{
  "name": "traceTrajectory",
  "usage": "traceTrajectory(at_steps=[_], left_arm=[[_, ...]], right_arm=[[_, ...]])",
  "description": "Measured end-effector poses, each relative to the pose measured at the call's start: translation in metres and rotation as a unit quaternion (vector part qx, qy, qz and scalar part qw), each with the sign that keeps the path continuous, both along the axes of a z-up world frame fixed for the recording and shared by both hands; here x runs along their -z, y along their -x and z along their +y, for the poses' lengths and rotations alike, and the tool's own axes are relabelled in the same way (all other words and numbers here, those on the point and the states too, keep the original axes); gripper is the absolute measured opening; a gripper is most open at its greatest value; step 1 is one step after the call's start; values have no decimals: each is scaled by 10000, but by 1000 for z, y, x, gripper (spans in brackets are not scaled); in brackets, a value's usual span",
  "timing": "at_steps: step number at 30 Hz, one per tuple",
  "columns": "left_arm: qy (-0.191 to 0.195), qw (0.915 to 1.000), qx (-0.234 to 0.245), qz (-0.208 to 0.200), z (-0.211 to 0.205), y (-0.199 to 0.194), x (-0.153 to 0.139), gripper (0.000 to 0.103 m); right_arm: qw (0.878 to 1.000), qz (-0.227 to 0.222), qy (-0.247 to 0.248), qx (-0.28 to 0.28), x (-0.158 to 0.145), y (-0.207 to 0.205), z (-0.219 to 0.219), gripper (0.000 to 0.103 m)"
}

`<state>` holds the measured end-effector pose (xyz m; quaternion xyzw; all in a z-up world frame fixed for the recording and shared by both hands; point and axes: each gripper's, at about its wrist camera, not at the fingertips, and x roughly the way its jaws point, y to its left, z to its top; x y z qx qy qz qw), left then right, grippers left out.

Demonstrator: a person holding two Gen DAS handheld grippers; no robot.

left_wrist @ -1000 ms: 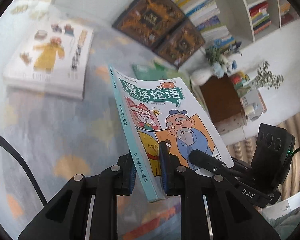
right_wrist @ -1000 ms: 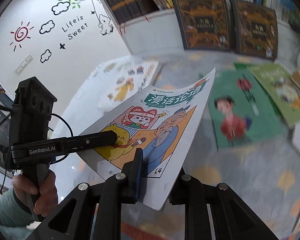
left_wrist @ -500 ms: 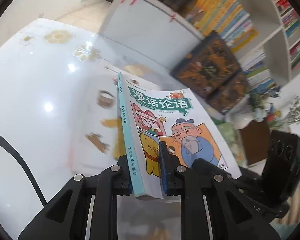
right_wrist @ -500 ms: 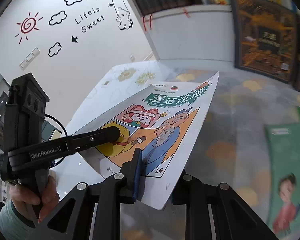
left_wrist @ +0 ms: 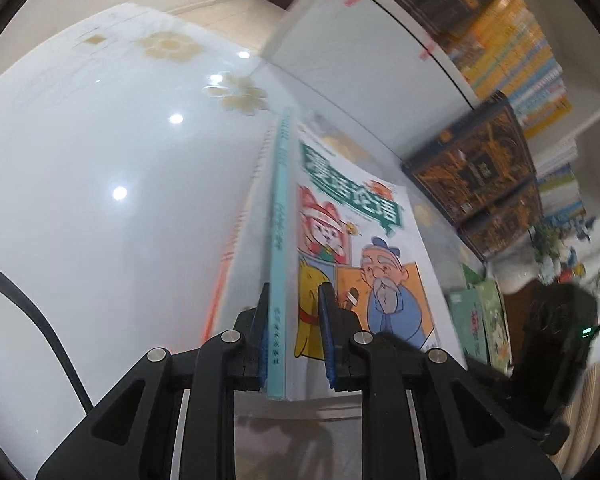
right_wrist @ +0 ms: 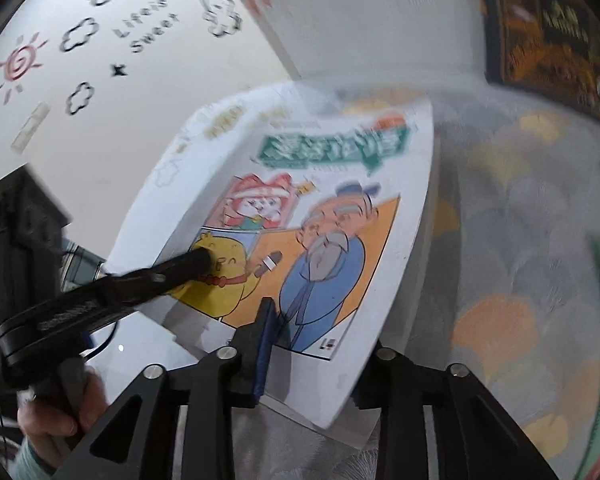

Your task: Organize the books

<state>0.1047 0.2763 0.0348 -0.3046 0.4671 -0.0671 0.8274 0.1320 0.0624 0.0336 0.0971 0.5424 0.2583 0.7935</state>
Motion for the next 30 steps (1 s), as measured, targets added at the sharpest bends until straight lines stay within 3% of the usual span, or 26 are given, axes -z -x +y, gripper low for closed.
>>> traceTrajectory(at_steps=[2,5,10,13,19,24,28,30], left_arm=[[-110,9997,-230,19,5,7,0,19],[-136,9984,-554,-20,18,26,-4,19],[-413,9978,-480,-192,16,51,-24,19],[-183,9993,-241,-224,0,66,-29,22],[76,9962,864,-32,-91,81,-27,29],[162,9810,1915,253,-191,86,-20,37],[301,9769,2073,414,-245,79,-14,60],[309,9776,2017,514,-269,72,-9,60]], right_arm=[[10000,-71,-26,38,-1,2,-2,36],[9997,-74,183,-123,-5,9,5,52],[9996,227,130,-89,-7,37,-15,53],[9991,401,11,137,-7,68,-49,53],[9919,358,268,1188,-14,127,-151,53],[9765,142,523,2085,-24,147,-244,53],[9678,10,590,2446,-33,139,-307,53],[9684,-51,651,2408,-38,130,-323,53]])
